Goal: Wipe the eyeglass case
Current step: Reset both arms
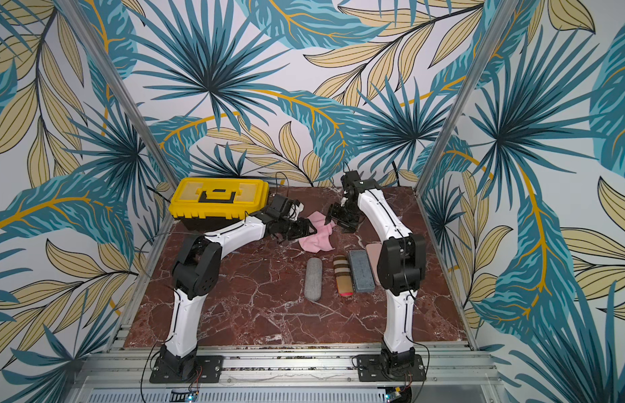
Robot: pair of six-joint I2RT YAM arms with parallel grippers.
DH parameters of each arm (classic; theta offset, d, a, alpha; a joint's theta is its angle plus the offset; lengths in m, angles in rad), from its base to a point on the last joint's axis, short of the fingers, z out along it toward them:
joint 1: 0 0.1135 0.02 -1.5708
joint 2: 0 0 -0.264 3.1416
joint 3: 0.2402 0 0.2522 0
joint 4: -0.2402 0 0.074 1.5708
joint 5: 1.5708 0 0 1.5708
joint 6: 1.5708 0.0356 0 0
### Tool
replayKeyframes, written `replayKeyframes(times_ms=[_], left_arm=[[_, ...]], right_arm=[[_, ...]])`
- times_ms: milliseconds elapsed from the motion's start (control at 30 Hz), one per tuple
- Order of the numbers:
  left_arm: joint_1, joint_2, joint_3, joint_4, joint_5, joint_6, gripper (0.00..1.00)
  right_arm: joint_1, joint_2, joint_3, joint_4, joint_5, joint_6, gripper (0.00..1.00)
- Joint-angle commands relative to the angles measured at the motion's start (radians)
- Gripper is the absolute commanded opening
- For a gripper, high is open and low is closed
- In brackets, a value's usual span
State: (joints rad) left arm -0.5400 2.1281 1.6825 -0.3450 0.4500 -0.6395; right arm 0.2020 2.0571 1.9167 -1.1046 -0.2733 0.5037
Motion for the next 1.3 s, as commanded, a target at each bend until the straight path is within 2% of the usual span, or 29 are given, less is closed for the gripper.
replayKeyframes(times_ms=[0,67,167,233,333,400,467,500,633,767,933,1000,1033,1067,1133,1200,1267], left_arm=[[0.0,-0.146,-0.05,0.002,-0.017,0.04,0.67],[-0.002,-0.22,-0.126,0.034,-0.039,0.081,0.69],[-0.014,-0.384,-0.293,0.128,-0.124,0.21,0.76],[-0.026,-0.51,-0.419,0.164,-0.289,0.336,0.81],[-0.028,-0.682,-0.633,0.312,-0.471,0.534,0.9],[-0.025,-0.78,-0.792,0.447,-0.62,0.655,0.98],[-0.002,-0.851,-0.888,0.507,-0.716,0.686,1.0],[0.017,-0.882,-0.932,0.539,-0.762,0.682,1.0],[0.099,-0.932,-1.072,0.676,-0.856,0.691,1.0],[0.194,-0.89,-1.173,0.798,-0.856,0.696,1.0],[0.356,-0.804,-1.274,0.986,-0.667,0.629,1.0],[0.411,-0.741,-1.297,1.105,-0.609,0.584,1.0],[0.443,-0.724,-1.282,1.103,-0.564,0.56,1.0],[0.472,-0.728,-1.249,1.02,-0.517,0.541,1.0],[0.513,-0.716,-1.221,0.972,-0.373,0.536,1.0],[0.531,-0.706,-1.246,1.033,-0.331,0.528,1.0],[0.537,-0.721,-1.262,1.054,-0.329,0.529,1.0]], right_arm=[[0.002,-0.144,-0.065,0.078,0.071,-0.048,0.72],[0.002,-0.222,-0.171,0.165,0.1,-0.056,0.73],[0.005,-0.392,-0.429,0.401,0.218,-0.056,0.83],[0.005,-0.508,-0.653,0.64,0.291,-0.102,0.86],[0.004,-0.634,-0.904,0.909,0.393,-0.226,0.88],[0.002,-0.709,-1.017,1.026,0.564,-0.284,0.91],[-0.003,-0.751,-1.118,1.135,0.731,-0.337,0.95],[-0.014,-0.758,-1.164,1.191,0.765,-0.367,0.96],[-0.041,-0.695,-1.242,1.35,0.76,-0.395,0.97],[-0.045,-0.63,-1.278,1.483,0.741,-0.463,0.97],[-0.059,-0.641,-1.396,1.709,0.677,-0.513,0.98],[-0.069,-0.621,-1.411,1.741,0.666,-0.504,0.98],[-0.075,-0.611,-1.418,1.763,0.649,-0.504,0.98],[-0.082,-0.599,-1.43,1.79,0.628,-0.503,0.98],[-0.093,-0.577,-1.453,1.857,0.583,-0.516,0.98],[-0.104,-0.585,-1.451,1.831,0.557,-0.501,0.98],[-0.108,-0.587,-1.485,1.894,0.542,-0.504,0.98]])
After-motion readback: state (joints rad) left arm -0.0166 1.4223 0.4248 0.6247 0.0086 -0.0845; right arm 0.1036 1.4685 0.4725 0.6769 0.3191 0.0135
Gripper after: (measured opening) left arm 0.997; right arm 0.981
